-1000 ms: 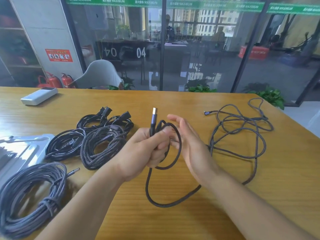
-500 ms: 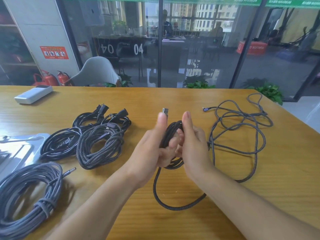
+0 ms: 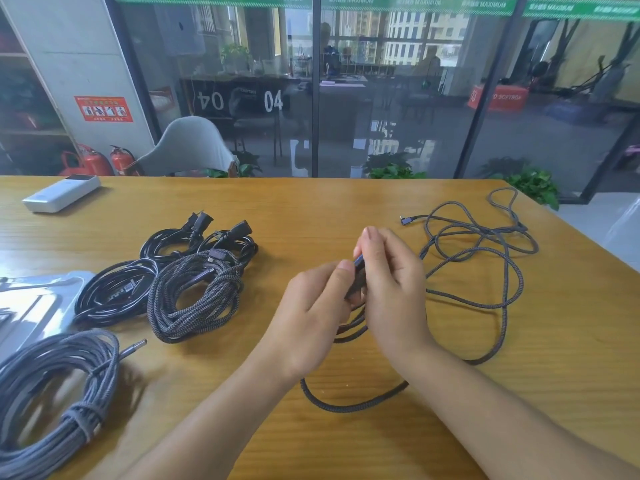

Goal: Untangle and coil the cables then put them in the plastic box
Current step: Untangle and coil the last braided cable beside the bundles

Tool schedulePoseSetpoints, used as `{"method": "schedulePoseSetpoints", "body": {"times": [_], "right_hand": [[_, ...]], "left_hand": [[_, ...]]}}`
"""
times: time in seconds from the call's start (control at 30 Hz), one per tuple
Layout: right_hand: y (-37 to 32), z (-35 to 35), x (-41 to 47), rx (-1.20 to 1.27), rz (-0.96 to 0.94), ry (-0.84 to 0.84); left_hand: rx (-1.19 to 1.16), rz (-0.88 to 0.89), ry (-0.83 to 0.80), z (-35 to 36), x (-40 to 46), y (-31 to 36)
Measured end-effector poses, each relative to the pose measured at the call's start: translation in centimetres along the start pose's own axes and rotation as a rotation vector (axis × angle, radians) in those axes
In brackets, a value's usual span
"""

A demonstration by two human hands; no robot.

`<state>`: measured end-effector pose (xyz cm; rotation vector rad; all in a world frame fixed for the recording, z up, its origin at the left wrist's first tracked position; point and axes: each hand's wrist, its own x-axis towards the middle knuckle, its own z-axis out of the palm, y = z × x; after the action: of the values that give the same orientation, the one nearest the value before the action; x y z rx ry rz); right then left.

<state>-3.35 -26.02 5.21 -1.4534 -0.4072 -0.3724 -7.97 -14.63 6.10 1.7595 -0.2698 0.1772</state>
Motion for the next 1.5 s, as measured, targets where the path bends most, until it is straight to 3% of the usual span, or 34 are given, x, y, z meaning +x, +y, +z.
{"method": "schedulePoseSetpoints", "body": {"times": [0.07,0.17,0.37,0.57,0.7,0.77,0.83,0.97,1.03,1.2,1.3,1.5], "right_hand": [[0.3,-0.1,0.3,0.041,0.06,0.038],[0.3,-0.4,0.7,0.105,0.127,0.07],[0.3,-0.5,0.6,0.142,0.195,0.048],[0.4,-0.5,0.9,0.146,0.321,-0.089],[1.2,-1.3,0.9,-0.222,0.381,-0.215],[0.7,-1.8,0.5,-0.538,0.264,-0.261],[-0.5,-2.4,0.4,-0.649,0.169,-0.45],[-1.8,-3.9,1.1,-0.487,0.402,-1.234],[-0.9,-5.2,1.8,-0.507,0.397,-1.322],[1.2,-8.2,4.4,-0.799,0.309,-1.08],[1.9,-9.2,5.2,-0.941,0.276,-0.824],[1.7,-7.1,4.3,-1.139,-0.057,-0.213]], "left_hand": [[0.047,0.115,0.074,0.4,-0.1,-0.5],[0.079,0.211,0.057,0.7,-0.3,-0.7],[-0.132,0.021,-0.125,-0.4,0.1,-1.4],[-0.042,0.044,-0.06,-0.8,0.4,-1.7],[0.042,0.059,0.108,-2.9,0.9,-1.8],[0.044,0.058,0.191,-4.1,1.3,-1.7],[0.024,0.049,0.242,-5.2,1.5,-1.6],[-0.076,0.017,0.256,-6.2,1.5,-1.3],[-0.181,-0.021,0.177,-6.5,1.4,-1.1],[-0.476,-0.258,-0.18,-7.0,1.0,-0.5],[-0.405,-0.334,-0.349,-6.5,0.8,-0.7],[-0.209,-0.328,-0.369,-4.8,0.7,-0.9]]}}
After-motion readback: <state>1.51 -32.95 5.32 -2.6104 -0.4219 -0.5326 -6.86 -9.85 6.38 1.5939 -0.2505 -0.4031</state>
